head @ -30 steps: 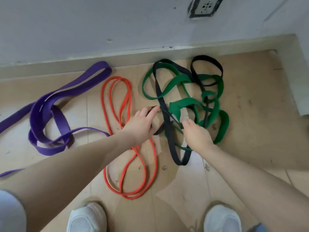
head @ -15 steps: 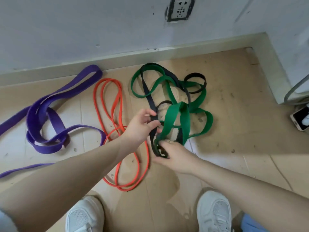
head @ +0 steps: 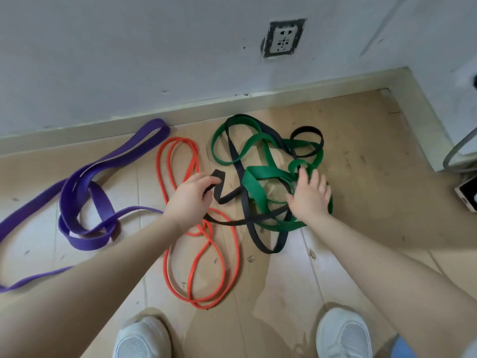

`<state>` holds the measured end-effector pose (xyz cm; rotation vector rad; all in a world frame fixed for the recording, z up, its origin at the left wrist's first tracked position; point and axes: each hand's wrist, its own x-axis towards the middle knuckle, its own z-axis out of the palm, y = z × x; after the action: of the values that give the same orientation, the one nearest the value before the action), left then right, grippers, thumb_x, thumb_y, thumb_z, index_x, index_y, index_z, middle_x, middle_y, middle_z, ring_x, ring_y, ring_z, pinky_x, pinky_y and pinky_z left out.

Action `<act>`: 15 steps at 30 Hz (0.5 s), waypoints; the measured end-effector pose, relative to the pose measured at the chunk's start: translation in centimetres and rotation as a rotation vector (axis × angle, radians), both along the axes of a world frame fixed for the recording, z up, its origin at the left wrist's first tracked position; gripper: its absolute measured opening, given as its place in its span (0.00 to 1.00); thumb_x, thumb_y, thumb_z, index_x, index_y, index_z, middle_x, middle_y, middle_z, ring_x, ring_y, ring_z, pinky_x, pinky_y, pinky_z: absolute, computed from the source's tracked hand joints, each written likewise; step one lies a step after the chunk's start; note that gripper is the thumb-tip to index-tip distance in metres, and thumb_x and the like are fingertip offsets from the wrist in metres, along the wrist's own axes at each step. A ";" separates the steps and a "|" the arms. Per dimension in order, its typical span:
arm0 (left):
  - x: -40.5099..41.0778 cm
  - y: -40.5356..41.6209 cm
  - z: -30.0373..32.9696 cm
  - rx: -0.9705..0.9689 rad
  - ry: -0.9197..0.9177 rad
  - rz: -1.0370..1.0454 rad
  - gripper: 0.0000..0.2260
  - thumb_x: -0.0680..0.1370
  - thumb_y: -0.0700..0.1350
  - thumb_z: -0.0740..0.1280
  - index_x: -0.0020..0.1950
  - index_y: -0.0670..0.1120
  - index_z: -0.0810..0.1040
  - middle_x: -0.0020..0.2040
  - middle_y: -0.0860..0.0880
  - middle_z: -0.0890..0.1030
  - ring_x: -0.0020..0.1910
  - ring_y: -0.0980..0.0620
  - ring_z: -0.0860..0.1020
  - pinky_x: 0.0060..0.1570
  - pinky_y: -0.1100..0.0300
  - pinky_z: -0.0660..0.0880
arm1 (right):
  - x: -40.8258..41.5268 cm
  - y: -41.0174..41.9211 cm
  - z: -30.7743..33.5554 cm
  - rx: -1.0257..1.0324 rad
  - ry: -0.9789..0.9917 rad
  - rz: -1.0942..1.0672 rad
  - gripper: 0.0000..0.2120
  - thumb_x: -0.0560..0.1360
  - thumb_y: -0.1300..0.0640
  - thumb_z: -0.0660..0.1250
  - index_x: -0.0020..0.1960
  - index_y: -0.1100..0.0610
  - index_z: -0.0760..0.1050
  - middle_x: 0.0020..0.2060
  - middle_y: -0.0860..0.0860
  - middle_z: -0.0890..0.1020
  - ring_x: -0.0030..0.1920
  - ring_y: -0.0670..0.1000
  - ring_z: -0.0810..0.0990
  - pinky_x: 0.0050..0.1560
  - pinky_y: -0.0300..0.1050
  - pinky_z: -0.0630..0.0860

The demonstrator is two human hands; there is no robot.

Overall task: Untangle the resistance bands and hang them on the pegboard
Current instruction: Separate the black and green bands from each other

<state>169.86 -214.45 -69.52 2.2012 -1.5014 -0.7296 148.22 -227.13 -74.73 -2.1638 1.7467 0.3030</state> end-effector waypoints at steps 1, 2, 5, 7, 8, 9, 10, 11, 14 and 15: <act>0.4 0.3 -0.6 0.074 -0.022 0.014 0.16 0.79 0.37 0.58 0.66 0.45 0.73 0.69 0.45 0.69 0.65 0.47 0.70 0.61 0.58 0.68 | -0.7 -0.3 -0.5 0.027 0.003 -0.087 0.36 0.78 0.51 0.60 0.77 0.53 0.41 0.76 0.59 0.48 0.76 0.60 0.45 0.73 0.59 0.44; 0.7 0.6 -1.3 0.189 -0.036 0.030 0.16 0.79 0.38 0.58 0.67 0.45 0.72 0.73 0.45 0.62 0.68 0.45 0.67 0.63 0.56 0.66 | -1.6 -0.6 -1.0 0.065 -0.015 -0.153 0.37 0.78 0.50 0.60 0.76 0.53 0.38 0.76 0.58 0.49 0.76 0.59 0.46 0.73 0.59 0.44; 0.6 0.9 -2.7 0.503 -0.182 0.023 0.15 0.78 0.43 0.59 0.64 0.43 0.72 0.77 0.43 0.47 0.73 0.38 0.55 0.69 0.48 0.60 | -3.6 -1.3 -2.3 0.229 -0.207 -0.208 0.37 0.78 0.50 0.62 0.77 0.53 0.41 0.74 0.56 0.60 0.73 0.58 0.58 0.73 0.59 0.54; -0.6 0.6 -3.3 0.447 -0.248 -0.060 0.18 0.79 0.46 0.60 0.68 0.45 0.68 0.77 0.43 0.45 0.75 0.38 0.48 0.72 0.45 0.52 | -3.5 -1.2 -1.8 0.277 -0.382 -0.182 0.32 0.77 0.54 0.64 0.76 0.56 0.53 0.61 0.55 0.74 0.62 0.54 0.72 0.65 0.51 0.67; -1.4 0.1 -3.4 0.360 -0.212 -0.125 0.19 0.80 0.46 0.59 0.70 0.46 0.66 0.77 0.43 0.47 0.75 0.39 0.48 0.72 0.47 0.51 | -3.0 -0.8 -1.3 0.253 -0.432 -0.142 0.28 0.77 0.56 0.64 0.74 0.57 0.60 0.50 0.52 0.75 0.53 0.52 0.74 0.59 0.47 0.70; -2.5 -0.4 -3.2 0.278 -0.128 -0.180 0.19 0.81 0.47 0.58 0.71 0.46 0.65 0.77 0.44 0.52 0.75 0.41 0.51 0.72 0.50 0.52 | -2.3 -0.3 -0.7 0.217 -0.452 -0.088 0.24 0.77 0.58 0.64 0.71 0.58 0.64 0.42 0.49 0.73 0.47 0.50 0.74 0.55 0.45 0.71; -3.5 -1.0 -3.2 0.223 0.017 -0.191 0.19 0.81 0.49 0.56 0.72 0.46 0.64 0.75 0.45 0.57 0.74 0.43 0.56 0.71 0.53 0.54 | -1.8 0.5 -0.1 0.172 -0.463 -0.025 0.21 0.76 0.59 0.63 0.69 0.59 0.67 0.39 0.47 0.70 0.45 0.49 0.73 0.54 0.45 0.72; -4.5 -1.8 -3.1 0.226 0.218 -0.142 0.20 0.81 0.51 0.55 0.73 0.46 0.63 0.73 0.46 0.62 0.72 0.46 0.60 0.71 0.55 0.56 | -1.4 1.5 0.5 0.128 -0.465 0.034 0.20 0.76 0.60 0.63 0.67 0.59 0.69 0.38 0.46 0.69 0.44 0.49 0.72 0.53 0.44 0.72; -6.8 -4.0 -3.5 0.265 0.743 0.237 0.27 0.78 0.62 0.53 0.72 0.49 0.63 0.69 0.48 0.70 0.67 0.48 0.69 0.70 0.49 0.62 | -0.6 5.4 2.1 0.089 -0.474 0.209 0.18 0.75 0.60 0.62 0.64 0.61 0.73 0.44 0.49 0.72 0.45 0.50 0.73 0.47 0.39 0.68; -7.2 -4.6 -3.7 0.262 0.777 0.337 0.30 0.76 0.65 0.53 0.73 0.50 0.63 0.69 0.48 0.70 0.66 0.48 0.70 0.69 0.49 0.63 | -0.7 6.6 2.4 0.088 -0.482 0.293 0.17 0.73 0.60 0.61 0.61 0.61 0.75 0.45 0.52 0.74 0.44 0.52 0.75 0.45 0.41 0.70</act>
<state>162.62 -219.09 -73.22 1.8993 -0.6614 -1.4904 147.56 -220.58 -72.30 -2.1938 1.1382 -0.0709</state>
